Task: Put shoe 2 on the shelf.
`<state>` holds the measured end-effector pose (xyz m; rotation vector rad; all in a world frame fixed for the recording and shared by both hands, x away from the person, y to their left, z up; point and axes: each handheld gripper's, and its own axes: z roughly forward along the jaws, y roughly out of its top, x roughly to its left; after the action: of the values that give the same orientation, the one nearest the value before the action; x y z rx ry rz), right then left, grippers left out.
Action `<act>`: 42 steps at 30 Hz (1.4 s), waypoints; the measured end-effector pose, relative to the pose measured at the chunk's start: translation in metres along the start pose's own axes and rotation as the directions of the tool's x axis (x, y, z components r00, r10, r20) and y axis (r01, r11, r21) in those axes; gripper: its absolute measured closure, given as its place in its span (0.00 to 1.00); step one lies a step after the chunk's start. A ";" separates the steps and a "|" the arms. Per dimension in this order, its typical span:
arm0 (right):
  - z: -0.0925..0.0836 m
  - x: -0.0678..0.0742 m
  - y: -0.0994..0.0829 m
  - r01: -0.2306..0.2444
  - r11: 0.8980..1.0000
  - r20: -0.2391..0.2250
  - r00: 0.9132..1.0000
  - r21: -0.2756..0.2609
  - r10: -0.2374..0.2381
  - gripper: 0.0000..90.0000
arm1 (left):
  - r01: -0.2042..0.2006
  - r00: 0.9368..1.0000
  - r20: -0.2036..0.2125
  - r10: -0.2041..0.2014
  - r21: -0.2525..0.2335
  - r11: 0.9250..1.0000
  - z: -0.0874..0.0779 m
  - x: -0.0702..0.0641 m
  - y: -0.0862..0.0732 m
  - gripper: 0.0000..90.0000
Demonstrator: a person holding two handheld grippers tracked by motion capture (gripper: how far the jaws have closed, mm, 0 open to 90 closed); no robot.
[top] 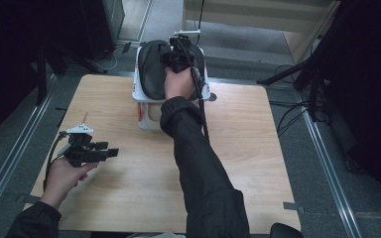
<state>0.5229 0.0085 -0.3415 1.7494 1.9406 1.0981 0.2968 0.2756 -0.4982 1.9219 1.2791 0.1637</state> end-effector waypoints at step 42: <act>-0.086 -0.028 -0.070 0.195 0.981 -0.273 0.944 0.012 -0.184 0.59 | -0.005 1.000 -0.021 0.005 0.009 1.000 0.003 0.000 0.001 0.44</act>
<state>0.4216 -0.0435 -0.3412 1.4534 2.2512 1.2916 0.2994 0.2741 -0.4998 1.9360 1.2909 0.1819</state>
